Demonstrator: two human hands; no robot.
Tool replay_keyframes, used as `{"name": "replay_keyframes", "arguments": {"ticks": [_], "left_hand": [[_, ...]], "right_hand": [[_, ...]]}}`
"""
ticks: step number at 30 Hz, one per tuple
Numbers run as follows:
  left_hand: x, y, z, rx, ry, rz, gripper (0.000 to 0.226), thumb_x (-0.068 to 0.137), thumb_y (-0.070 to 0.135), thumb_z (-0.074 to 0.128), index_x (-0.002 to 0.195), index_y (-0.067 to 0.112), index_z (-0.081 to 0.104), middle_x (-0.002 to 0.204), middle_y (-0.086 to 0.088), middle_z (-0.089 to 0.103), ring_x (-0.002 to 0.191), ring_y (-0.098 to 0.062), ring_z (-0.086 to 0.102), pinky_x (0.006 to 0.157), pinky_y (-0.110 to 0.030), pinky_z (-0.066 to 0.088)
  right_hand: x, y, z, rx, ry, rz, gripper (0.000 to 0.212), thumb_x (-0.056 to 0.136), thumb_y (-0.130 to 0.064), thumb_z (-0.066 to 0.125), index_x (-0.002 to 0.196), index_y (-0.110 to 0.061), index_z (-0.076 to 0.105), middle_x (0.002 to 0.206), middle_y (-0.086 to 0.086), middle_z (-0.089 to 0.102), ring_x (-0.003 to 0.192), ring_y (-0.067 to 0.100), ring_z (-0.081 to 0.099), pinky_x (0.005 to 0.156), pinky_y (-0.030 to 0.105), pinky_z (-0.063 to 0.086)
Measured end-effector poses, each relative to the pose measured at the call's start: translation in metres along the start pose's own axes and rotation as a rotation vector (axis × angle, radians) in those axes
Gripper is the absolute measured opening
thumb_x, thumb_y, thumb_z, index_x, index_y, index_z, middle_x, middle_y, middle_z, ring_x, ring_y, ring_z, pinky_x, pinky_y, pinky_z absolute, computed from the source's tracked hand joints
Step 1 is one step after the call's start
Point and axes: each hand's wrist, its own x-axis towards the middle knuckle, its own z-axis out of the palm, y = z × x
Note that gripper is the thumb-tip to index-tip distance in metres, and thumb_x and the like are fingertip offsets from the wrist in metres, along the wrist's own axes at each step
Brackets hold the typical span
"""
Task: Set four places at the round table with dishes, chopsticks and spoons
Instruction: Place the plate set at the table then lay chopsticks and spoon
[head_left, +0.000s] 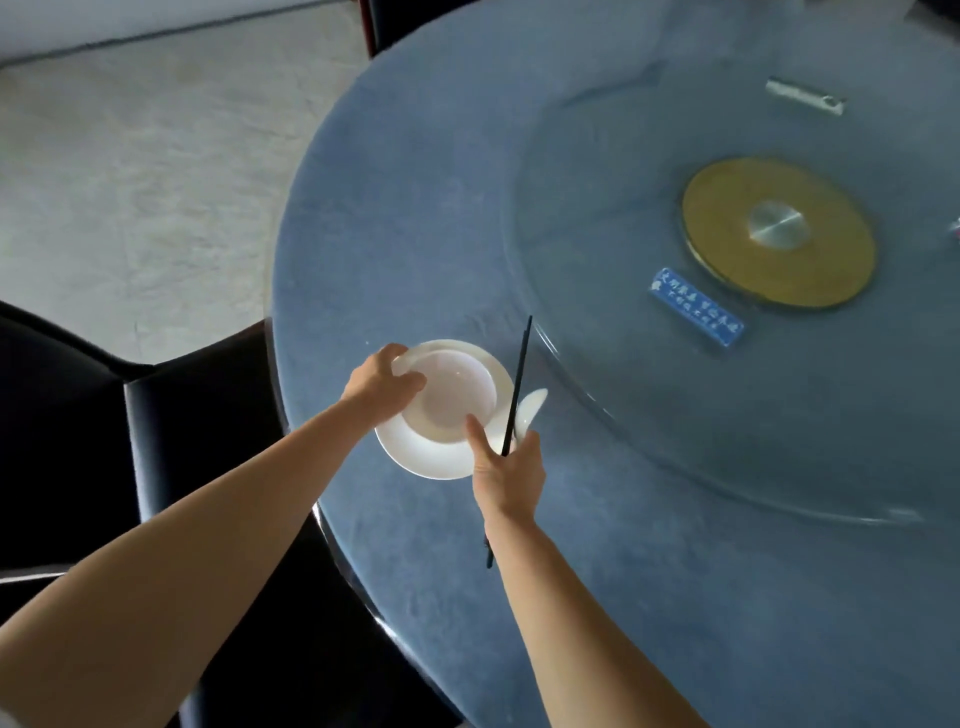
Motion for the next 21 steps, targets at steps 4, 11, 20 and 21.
{"name": "replay_keyframes", "arguments": {"ticks": [4,11,20,21], "left_hand": [[0.017,-0.013,0.004,0.041,0.014,0.024,0.053,0.087,0.027,0.061,0.139,0.029,0.049,0.129,-0.009,0.059,0.105,-0.029,0.058,0.077,-0.03,0.041],[0.03,-0.036,0.015,0.085,-0.005,-0.002,0.053,0.09,0.029,0.055,0.142,0.023,0.045,0.132,-0.017,0.048,0.104,-0.036,0.057,0.075,-0.033,0.04],[0.02,-0.033,0.029,0.114,0.084,-0.021,0.045,0.092,0.023,0.045,0.135,0.009,0.046,0.13,-0.023,0.039,0.125,-0.04,0.033,0.102,-0.047,0.034],[0.019,-0.033,0.028,0.112,0.085,-0.019,0.045,0.092,0.022,0.045,0.134,0.009,0.046,0.13,-0.021,0.037,0.126,-0.04,0.032,0.103,-0.048,0.034]], "right_hand": [[0.005,0.009,0.019,-0.042,0.015,0.03,0.05,0.074,-0.057,0.078,0.099,-0.024,0.049,0.082,-0.023,0.055,0.072,-0.006,0.053,0.067,0.022,0.042],[0.002,0.015,0.037,-0.092,0.063,0.007,0.058,0.078,-0.053,0.077,0.108,-0.008,0.056,0.093,-0.002,0.065,0.087,0.02,0.062,0.073,0.031,0.046],[0.003,0.019,0.038,-0.157,0.061,-0.026,0.059,0.08,-0.054,0.074,0.103,-0.001,0.06,0.1,0.012,0.065,0.094,0.029,0.061,0.087,0.043,0.049],[0.003,0.019,0.038,-0.16,0.059,-0.023,0.061,0.08,-0.055,0.074,0.104,-0.001,0.06,0.101,0.013,0.065,0.095,0.029,0.061,0.089,0.044,0.049]]}}
